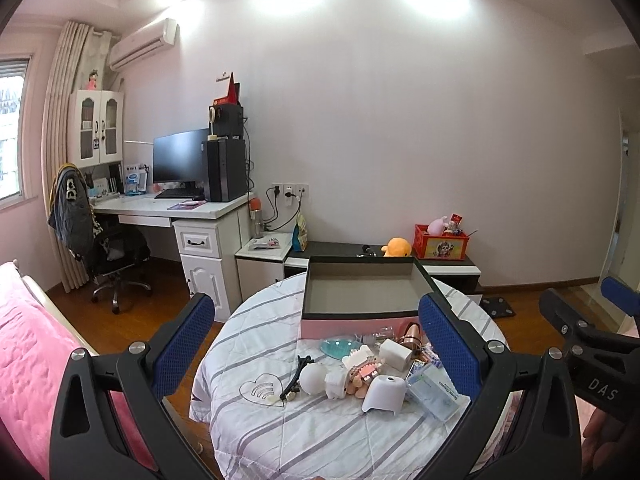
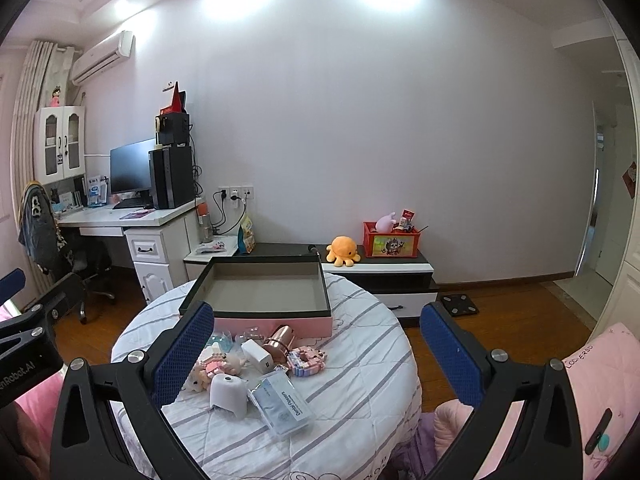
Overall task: Organize rigid objects
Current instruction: 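Move both tools toward the items on the table, then grasp the white ball-headed figure with the left tool while the right tool grasps the Dental Flossers box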
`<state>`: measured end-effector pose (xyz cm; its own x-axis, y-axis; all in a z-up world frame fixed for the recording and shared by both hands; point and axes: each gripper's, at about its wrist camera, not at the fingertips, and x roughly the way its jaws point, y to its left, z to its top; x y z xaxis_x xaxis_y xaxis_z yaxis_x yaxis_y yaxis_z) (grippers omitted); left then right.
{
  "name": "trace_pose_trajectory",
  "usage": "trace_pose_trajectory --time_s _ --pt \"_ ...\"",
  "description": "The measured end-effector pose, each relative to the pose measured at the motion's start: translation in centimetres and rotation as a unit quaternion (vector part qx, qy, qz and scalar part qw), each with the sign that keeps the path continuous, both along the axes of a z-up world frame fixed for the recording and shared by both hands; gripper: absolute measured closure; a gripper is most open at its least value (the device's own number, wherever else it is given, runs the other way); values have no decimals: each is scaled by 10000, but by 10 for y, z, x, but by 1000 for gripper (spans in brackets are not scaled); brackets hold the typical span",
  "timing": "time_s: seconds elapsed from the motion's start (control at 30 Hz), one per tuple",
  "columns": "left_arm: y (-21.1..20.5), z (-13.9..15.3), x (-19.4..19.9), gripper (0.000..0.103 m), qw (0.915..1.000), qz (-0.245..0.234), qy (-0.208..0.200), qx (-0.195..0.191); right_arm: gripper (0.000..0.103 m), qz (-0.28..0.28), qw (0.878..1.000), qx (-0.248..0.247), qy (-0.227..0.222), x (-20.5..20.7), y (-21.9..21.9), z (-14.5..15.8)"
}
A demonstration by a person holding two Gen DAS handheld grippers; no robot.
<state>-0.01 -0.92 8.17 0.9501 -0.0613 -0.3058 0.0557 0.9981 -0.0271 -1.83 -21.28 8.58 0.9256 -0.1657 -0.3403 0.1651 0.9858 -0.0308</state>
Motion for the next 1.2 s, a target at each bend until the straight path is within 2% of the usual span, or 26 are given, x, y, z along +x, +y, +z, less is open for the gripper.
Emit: trace_pose_trajectory --time_s 0.23,0.4,0.6,0.83,1.07,1.2 --pt "-1 -7 1 0 9999 -21 121 9 0 -13 10000 16 83 4 -3 -7" --pt "-3 -23 15 0 9994 -27 348 69 0 23 9995 42 322 18 -5 -22" --pt "-3 -70 46 0 9951 -56 969 163 0 127 9958 95 901 47 -12 -61" --pt "-10 -134 88 0 9829 -147 1826 201 0 301 9835 233 1766 87 -20 -122" --pt "-11 -169 123 0 9754 2 2194 196 0 562 9717 207 2283 114 -18 -159" --pt "-11 -179 136 0 9731 20 2289 269 0 659 9677 199 2425 125 -15 -170"
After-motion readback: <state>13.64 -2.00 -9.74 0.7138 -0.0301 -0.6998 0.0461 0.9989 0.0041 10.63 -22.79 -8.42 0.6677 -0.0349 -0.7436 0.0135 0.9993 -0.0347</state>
